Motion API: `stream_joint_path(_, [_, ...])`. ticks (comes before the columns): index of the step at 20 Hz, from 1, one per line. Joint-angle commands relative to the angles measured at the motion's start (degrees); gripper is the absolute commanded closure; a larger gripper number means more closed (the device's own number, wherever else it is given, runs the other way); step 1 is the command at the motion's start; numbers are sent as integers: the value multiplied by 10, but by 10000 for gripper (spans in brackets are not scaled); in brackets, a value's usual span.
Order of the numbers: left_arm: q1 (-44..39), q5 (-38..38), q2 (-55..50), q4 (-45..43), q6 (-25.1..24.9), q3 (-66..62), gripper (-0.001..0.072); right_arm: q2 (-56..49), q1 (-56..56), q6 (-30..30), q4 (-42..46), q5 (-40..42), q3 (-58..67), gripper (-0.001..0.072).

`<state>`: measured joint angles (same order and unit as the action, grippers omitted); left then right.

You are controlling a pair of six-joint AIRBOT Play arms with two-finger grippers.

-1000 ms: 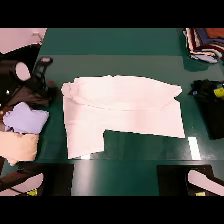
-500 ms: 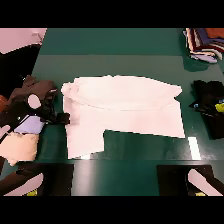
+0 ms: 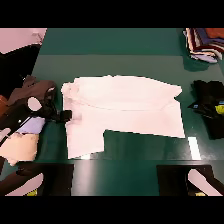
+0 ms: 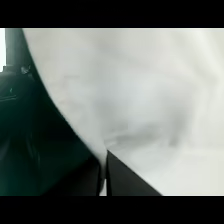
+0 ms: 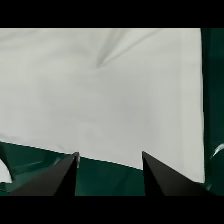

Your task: Fold the shirts.

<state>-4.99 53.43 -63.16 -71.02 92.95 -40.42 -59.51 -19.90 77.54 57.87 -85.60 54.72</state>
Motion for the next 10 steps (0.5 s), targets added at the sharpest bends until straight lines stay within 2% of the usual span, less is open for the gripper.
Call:
stream_joint_path(1, [0,17,39,5,-4,-30,676,0,-58,-3,64,-12,-62,265])
stream_joint_path(3, [0,16,71,6,-4,-41,676,0,-103,-3,112,2,-120,257])
stream_joint_path(4, [0,16,78,6,-4,-44,676,-1,-126,-3,108,19,-147,257])
stream_joint_path(10, [0,19,81,8,-4,-43,676,-79,-150,-31,17,70,-227,259])
